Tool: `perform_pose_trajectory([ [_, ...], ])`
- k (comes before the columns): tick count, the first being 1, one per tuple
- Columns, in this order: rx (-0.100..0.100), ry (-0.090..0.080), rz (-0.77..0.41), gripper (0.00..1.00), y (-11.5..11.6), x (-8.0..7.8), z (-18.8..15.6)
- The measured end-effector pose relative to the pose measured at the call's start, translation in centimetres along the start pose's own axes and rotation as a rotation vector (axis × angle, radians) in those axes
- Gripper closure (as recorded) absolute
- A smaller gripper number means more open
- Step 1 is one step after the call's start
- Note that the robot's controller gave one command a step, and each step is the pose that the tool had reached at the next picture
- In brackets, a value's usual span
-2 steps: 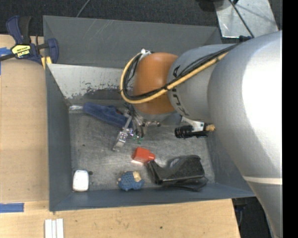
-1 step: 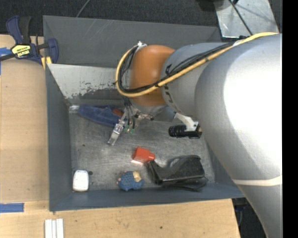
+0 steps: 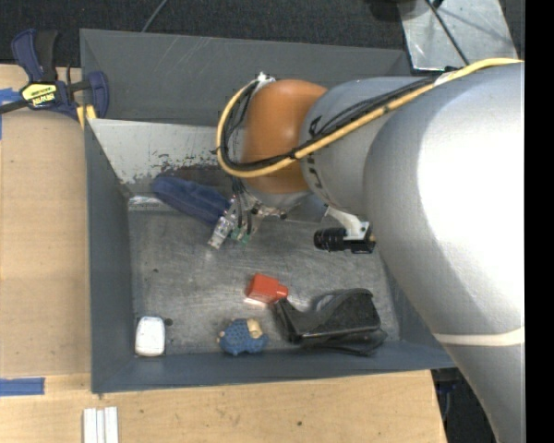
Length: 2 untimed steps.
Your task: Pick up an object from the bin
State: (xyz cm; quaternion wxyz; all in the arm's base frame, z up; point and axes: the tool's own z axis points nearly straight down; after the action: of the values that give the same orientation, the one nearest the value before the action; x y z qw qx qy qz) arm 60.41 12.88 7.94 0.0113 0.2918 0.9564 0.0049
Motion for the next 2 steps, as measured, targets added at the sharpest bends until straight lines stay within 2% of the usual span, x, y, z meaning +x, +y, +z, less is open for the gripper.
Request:
perform_pose_trajectory([
  [1,0.011,0.008,-0.012,1.0,0.98,-0.53,0.03],
  [2,0.013,0.015,-0.024,1.0,0.61,-0.09,-0.5],
])
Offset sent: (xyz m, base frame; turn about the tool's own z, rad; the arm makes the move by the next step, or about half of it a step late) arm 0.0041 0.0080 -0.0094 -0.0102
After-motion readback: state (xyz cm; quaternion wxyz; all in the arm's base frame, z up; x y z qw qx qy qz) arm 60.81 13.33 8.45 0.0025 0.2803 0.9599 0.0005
